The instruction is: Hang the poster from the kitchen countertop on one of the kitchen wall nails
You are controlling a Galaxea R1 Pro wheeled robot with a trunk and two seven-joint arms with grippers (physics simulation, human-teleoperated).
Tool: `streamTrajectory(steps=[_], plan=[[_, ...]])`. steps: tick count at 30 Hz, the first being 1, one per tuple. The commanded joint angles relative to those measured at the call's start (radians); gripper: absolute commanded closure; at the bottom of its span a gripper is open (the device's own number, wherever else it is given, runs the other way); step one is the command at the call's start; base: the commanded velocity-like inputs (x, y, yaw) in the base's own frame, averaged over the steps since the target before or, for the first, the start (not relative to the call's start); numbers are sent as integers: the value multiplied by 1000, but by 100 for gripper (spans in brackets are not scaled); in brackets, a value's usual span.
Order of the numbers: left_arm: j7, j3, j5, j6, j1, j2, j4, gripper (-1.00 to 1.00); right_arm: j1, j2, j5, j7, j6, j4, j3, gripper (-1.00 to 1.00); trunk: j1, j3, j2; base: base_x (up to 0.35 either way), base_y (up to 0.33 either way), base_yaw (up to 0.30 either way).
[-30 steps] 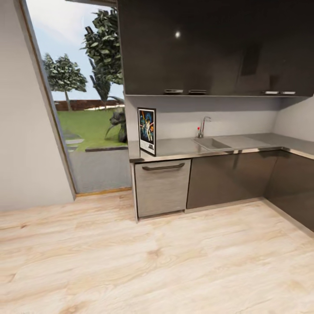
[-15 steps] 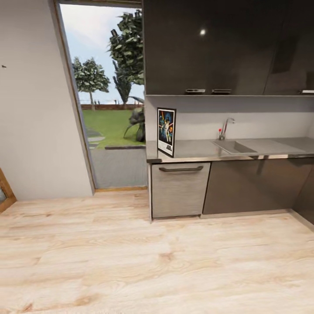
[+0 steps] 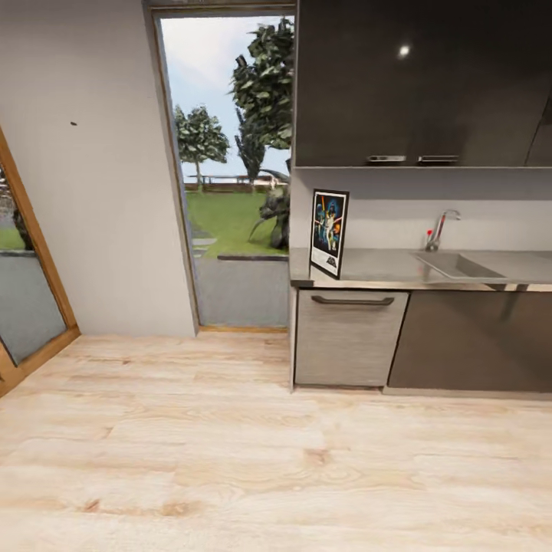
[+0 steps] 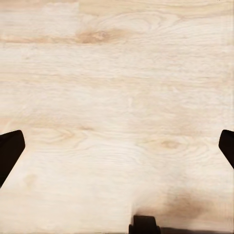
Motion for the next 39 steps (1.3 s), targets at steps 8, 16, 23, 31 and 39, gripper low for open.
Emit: streamTrajectory(steps=[8, 16, 23, 31, 39], plan=[[0, 9, 0, -1, 0, 0, -2, -100, -1, -8, -4, 1, -3, -7, -6, -100, 0, -1, 0, 188, 0, 115], [-2, 56, 0, -2, 0, 0, -7, -100, -1, -11, -6, 2, -48, -232, -6, -100, 0, -1, 0, 320, 0, 8], [-2, 65, 0, -2, 0, 0, -8, -100, -2, -5, -8, -1, 0, -511, -8, -100, 0, -1, 0, 184, 0, 1], [-2, 66, 0, -2, 0, 0, -8, -100, -30, -4, -10, -2, 314, -871, -10, -100, 0, -1, 0, 18, 0, 0], [-2, 67, 0, -2, 0, 0, -8, -100, -289, -3, -9, -2, 601, -1020, -9, -100, 0, -1, 0, 1, 0, 0]])
